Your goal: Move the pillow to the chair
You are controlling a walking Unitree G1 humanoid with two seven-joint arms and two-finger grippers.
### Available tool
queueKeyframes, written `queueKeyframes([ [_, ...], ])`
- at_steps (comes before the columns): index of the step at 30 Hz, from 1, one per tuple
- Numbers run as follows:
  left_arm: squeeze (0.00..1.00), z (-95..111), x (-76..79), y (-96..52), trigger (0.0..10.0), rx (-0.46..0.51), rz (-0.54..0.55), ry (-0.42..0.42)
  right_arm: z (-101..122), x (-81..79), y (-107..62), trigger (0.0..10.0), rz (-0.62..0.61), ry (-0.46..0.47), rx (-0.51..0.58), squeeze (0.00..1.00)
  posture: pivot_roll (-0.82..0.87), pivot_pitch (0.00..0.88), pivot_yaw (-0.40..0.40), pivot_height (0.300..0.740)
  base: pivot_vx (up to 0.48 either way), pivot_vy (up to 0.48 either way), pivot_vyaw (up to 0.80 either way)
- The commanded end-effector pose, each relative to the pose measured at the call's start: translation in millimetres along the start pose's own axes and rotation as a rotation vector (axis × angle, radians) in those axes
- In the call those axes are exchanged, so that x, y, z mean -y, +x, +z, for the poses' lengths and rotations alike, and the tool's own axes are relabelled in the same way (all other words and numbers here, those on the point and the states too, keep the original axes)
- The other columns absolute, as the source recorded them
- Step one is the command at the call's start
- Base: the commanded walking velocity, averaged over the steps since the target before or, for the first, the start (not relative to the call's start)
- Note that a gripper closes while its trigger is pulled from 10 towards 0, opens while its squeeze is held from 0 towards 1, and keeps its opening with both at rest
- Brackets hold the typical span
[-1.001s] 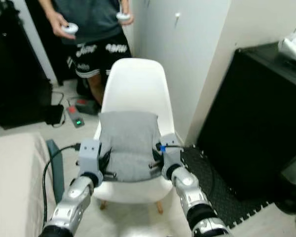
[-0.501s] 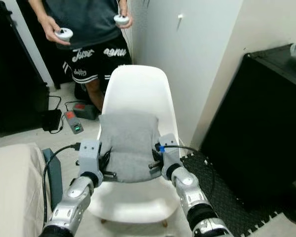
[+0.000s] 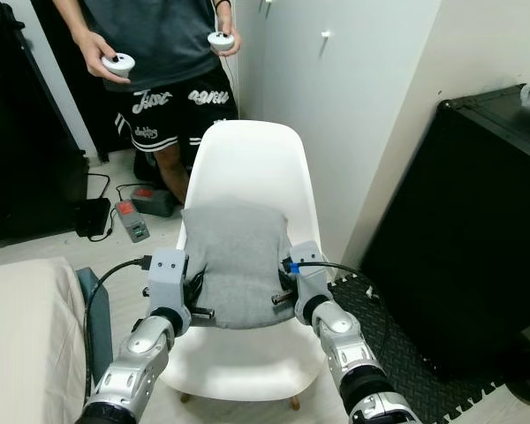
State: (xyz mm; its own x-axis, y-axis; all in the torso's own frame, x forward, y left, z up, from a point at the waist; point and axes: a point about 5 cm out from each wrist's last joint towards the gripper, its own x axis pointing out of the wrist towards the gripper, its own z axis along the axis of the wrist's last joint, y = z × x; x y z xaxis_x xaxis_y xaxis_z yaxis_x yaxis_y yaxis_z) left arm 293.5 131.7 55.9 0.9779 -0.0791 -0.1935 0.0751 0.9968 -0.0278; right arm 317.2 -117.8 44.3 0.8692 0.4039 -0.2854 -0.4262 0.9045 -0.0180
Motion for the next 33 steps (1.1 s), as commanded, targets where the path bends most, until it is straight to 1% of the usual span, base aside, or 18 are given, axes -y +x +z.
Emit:
queueKeyframes([
  [1, 0.0, 9.3, -15.6, 2.5, 10.0, 0.037, 0.072, 0.011, -3.5, 4.3, -3.7, 10.0, -0.025, -0.001, 0.002, 0.0, 0.01, 0.087, -0.029, 0.74, 0.0, 0.0, 0.0],
  [6, 0.0, 10.4, -17.0, 3.2, 10.0, 0.039, 0.076, 0.012, -0.8, 5.5, -3.3, 10.0, -0.045, 0.013, 0.021, 0.0, 0.01, 0.087, -0.029, 0.74, 0.0, 0.0, 0.0],
  [22, 0.0, 13.0, -16.2, 6.1, 10.0, 0.044, 0.071, 0.015, -2.7, 7.9, -4.7, 10.0, -0.059, 0.014, 0.018, 0.0, 0.02, 0.084, -0.015, 0.74, 0.0, 0.0, 0.0],
  [28, 0.0, 17.9, -24.0, 8.5, 10.0, 0.049, 0.069, 0.041, 0.1, 7.5, -2.7, 10.0, -0.092, 0.043, 0.044, 0.0, 0.03, 0.078, 0.02, 0.74, 0.0, 0.0, 0.0],
  [33, 0.0, 19.3, -26.2, 9.7, 10.0, 0.049, 0.069, 0.047, 0.7, 6.9, -2.2, 10.0, -0.098, 0.051, 0.049, 0.0, 0.03, 0.078, 0.026, 0.74, 0.0, 0.0, 0.0],
])
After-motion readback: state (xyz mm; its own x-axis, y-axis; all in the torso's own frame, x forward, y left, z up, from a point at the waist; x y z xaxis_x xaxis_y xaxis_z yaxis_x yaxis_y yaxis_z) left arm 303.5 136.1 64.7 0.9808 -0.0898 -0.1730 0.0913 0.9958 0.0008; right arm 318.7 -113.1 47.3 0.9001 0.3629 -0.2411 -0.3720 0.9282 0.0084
